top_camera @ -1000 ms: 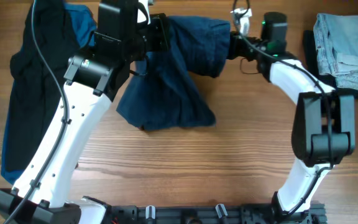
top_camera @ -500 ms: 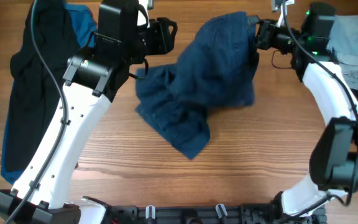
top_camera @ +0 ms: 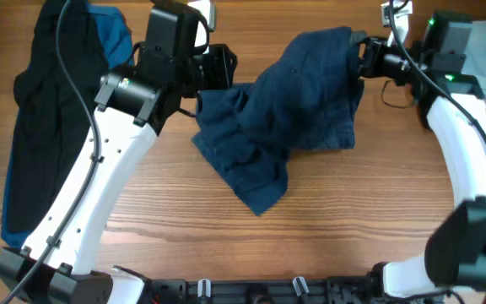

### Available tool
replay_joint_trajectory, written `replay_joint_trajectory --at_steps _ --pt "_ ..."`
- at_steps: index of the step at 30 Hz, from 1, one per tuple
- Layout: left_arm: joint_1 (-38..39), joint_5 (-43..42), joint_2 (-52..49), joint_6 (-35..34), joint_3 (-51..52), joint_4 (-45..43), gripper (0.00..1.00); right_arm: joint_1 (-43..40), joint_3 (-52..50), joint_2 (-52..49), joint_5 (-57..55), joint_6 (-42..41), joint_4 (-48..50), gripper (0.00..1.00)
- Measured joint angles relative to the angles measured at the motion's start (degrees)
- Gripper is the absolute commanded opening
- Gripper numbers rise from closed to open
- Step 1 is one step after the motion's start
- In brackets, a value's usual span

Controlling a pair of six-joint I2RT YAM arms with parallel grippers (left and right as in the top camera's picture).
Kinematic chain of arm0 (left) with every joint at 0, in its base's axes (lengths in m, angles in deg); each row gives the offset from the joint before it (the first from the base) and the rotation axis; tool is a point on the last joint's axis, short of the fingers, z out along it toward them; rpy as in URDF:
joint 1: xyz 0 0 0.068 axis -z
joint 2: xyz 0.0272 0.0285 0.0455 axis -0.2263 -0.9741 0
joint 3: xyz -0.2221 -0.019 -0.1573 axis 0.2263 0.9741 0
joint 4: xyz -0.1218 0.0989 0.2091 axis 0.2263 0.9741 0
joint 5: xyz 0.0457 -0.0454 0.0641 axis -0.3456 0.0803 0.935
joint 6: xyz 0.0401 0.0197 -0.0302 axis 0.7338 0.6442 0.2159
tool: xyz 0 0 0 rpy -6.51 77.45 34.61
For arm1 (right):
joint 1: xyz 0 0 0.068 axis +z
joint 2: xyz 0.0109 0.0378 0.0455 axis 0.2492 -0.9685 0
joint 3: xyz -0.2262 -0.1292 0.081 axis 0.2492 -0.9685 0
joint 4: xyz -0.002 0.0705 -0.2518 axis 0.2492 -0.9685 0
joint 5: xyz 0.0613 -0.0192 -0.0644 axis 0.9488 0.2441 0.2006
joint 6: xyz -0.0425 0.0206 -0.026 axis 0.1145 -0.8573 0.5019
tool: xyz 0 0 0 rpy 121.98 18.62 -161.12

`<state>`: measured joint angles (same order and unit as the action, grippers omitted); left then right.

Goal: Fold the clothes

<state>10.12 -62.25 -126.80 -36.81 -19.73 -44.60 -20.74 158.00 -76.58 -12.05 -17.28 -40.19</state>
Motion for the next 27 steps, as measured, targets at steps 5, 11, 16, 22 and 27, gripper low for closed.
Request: replay_joint_trajectory --at_steps 5,11,16,22,27 --pt "0.0 0.0 -0.1 0.4 0.0 -3.9 0.39 0.8 1.0 10.6 -14.9 4.5 -7.3 0.04" --pt "0.0 0.0 -0.1 0.5 0.0 -4.1 0.34 2.9 3.3 22.3 -23.5 5.9 -9.8 0.04" --pt "0.0 0.0 -0.1 0.8 0.0 -3.8 0.33 2.9 3.5 26.8 -26.9 2.3 -14.9 0.04" --pt "-2.5 0.0 -0.1 1.1 0.0 -5.1 0.36 3.1 3.5 30.2 -34.7 -5.4 -19.3 0.04" --pt "-6.9 -0.2 0.4 1.0 0.0 -6.0 0.38 5.9 3.5 27.3 -37.1 -11.3 -17.1 0.04"
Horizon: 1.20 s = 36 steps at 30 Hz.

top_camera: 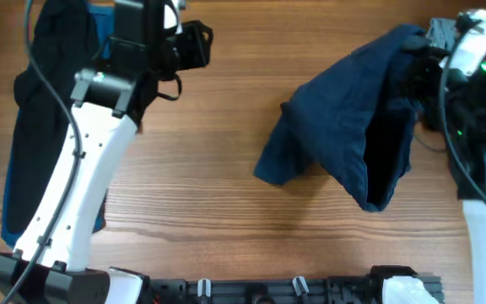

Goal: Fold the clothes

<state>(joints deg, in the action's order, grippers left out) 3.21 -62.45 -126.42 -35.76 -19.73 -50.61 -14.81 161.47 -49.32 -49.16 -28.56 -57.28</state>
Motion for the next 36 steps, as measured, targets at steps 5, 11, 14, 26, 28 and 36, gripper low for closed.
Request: replay_joint_trajectory --at_steps 5,11,14,26,28,36 --pt "0.2 -2.6 0.7 0.2 0.0 3.7 0.29 7.9 0.3 -12.5 -1.3 -5.0 8.2 0.04" --pt "7.2 -4.7 0.7 0.8 0.0 11.1 0.37 8.5 0.3 -17.7 -0.9 -8.4 12.6 0.04" --pt "13.0 -5.0 0.7 1.0 0.2 11.0 0.43 8.5 0.3 -17.7 -0.9 -8.6 13.3 0.04" --pt "25.2 -1.9 -6.4 -12.1 7.9 2.5 0.43 8.5 0.3 -17.7 -0.8 -8.6 13.3 0.04" --pt "26.4 -1.7 -8.9 -14.8 8.2 1.9 0.45 8.5 0.3 -17.7 -0.8 -8.6 13.3 0.04" --pt "30.2 -0.7 -11.4 -24.2 8.7 2.5 0.49 8.5 0.3 -17.7 -0.9 -8.5 13.3 0.04"
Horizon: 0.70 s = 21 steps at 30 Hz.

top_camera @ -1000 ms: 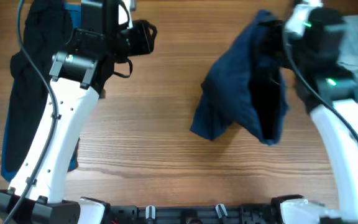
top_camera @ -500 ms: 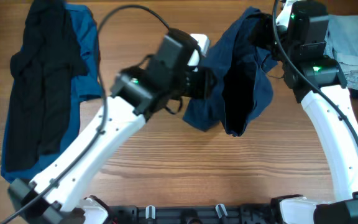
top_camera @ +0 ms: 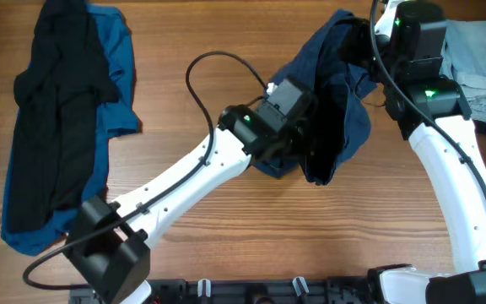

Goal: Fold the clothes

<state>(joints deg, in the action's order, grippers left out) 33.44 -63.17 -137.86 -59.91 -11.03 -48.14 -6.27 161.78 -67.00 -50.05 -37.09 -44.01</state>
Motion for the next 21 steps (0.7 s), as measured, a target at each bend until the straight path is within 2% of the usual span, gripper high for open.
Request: replay_joint_trajectory --at_steps 4,8,12,14,15,19,21 --pt "0.9 0.3 -0.2 -2.9 1.0 -0.3 0.5 0.0 0.0 0.0 -0.2 0.2 0.0 0.04" --pt "3.0 0.3 -0.5 -5.6 6.4 -3.5 0.5 0.0 0.0 0.0 -0.4 0.2 0.0 0.04" --pt "3.7 0.4 -3.2 -7.9 7.3 -5.6 0.35 0.0 0.0 0.0 -0.4 0.2 0.0 0.04" --pt "4.4 0.5 -4.7 -8.5 7.3 -5.8 0.11 0.0 0.0 0.0 -0.4 0.2 -0.1 0.04" --pt "4.8 0.5 -5.2 -9.0 7.3 -5.8 0.04 0.0 0.0 0.0 -0.4 0.2 -0.3 0.04" --pt "4.7 2.3 -5.8 -9.3 7.4 -5.8 0.04 -0.1 0.0 0.0 -0.4 0.2 -0.4 0.04" --pt "2.0 4.0 -5.6 -8.2 7.4 -5.8 0.04 -1.0 0.0 0.0 -0.4 0.2 -1.0 0.04"
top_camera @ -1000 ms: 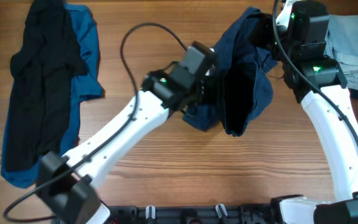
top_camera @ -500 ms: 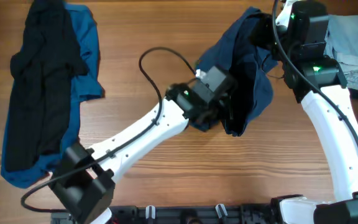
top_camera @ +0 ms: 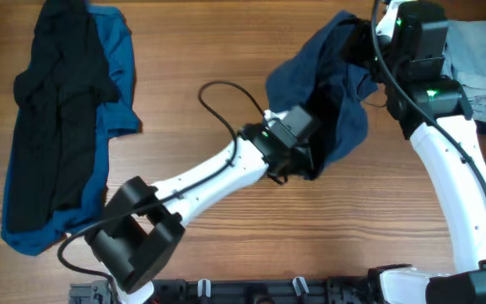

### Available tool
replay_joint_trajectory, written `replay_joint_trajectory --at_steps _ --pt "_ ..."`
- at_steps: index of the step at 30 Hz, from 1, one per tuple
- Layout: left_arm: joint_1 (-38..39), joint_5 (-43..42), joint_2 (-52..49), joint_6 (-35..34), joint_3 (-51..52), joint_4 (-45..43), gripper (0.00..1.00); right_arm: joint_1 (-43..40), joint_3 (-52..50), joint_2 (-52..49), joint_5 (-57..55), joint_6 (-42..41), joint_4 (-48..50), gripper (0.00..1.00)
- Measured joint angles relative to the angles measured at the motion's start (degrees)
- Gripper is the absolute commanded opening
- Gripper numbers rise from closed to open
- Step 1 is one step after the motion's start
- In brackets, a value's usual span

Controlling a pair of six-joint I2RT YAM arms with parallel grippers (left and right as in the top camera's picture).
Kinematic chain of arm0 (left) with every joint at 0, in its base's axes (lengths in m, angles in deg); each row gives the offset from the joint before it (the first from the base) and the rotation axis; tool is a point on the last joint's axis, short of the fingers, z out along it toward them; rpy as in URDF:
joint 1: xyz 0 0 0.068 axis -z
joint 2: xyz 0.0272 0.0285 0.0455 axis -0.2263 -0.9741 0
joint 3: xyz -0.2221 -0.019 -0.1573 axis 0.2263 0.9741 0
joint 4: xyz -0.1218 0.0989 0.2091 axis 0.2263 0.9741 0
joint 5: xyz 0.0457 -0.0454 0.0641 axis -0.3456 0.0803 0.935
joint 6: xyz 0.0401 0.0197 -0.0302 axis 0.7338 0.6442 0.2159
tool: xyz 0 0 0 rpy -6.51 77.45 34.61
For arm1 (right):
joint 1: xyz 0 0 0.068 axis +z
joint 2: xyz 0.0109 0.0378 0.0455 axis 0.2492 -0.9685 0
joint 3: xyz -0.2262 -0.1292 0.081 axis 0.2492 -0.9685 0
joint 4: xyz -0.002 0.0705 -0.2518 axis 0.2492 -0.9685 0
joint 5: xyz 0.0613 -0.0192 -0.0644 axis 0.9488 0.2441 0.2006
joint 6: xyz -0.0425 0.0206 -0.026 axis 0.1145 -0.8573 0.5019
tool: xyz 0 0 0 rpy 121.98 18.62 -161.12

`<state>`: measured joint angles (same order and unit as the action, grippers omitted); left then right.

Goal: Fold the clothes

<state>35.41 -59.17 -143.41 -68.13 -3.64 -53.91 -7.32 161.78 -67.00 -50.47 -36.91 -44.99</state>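
A navy garment (top_camera: 332, 93) hangs bunched at the back right of the table, and its lower part rests on the wood. My right gripper (top_camera: 366, 44) is shut on its top edge and holds it up. My left arm reaches across from the front left. The left gripper (top_camera: 309, 162) is pressed into the garment's dark lower hem. Its fingers are buried in the cloth, so their state does not show.
A pile of black and blue clothes (top_camera: 57, 127) lies along the left side. Light grey clothes (top_camera: 479, 63) lie at the back right corner. The left arm's cable (top_camera: 218, 97) loops over the table's middle. The wooden table (top_camera: 226, 42) is bare at the back centre.
The left arm's elbow has swung right, and its gripper stays at the garment's lower hem. The garment's upper left part now bulges out further to the left. The right gripper has not moved.
First the navy garment hung between both grippers at the back of the table. Then the left gripper was away from it at the far left while the right held it at the right side. Later the left arm had reached across to the garment's hem, where it stays.
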Motion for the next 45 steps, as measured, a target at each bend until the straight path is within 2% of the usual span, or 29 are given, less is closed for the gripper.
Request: replay_joint_trajectory --at_steps 5,9,15,21,28,32,38,41,45 --pt "-9.1 0.9 6.3 6.7 0.9 1.2 0.04 -4.5 0.0 0.8 2.6 0.3 -1.4 0.04" --pt "-19.9 1.5 19.5 12.4 0.9 0.6 0.04 -8.2 0.0 3.0 4.8 1.5 -3.6 0.04" --pt "-30.0 0.8 36.0 16.3 0.8 -5.3 0.04 -7.7 0.0 6.5 9.1 5.6 -8.8 0.04" --pt "-31.4 -0.9 43.9 18.1 0.9 -11.8 0.04 -7.2 1.7 14.2 9.9 8.5 -16.5 0.04" --pt "-31.4 -4.6 50.3 18.3 0.9 -12.1 0.04 -7.2 11.0 22.4 6.0 10.2 -29.6 0.04" --pt "-31.4 -7.9 52.8 18.5 1.0 -12.0 0.04 -7.2 12.9 24.3 4.7 10.1 -34.3 0.05" --pt "-31.4 -8.2 53.3 18.7 1.0 -8.2 0.04 -7.2 13.5 24.3 3.0 10.1 -34.8 0.06" --pt "-31.4 -5.4 47.4 18.7 0.9 -6.2 0.04 -7.2 13.7 20.8 1.9 10.1 -34.5 0.06" --pt "-32.1 -3.0 35.6 18.8 0.9 -8.1 0.04 -7.4 13.8 10.5 0.4 10.1 -33.1 0.04"
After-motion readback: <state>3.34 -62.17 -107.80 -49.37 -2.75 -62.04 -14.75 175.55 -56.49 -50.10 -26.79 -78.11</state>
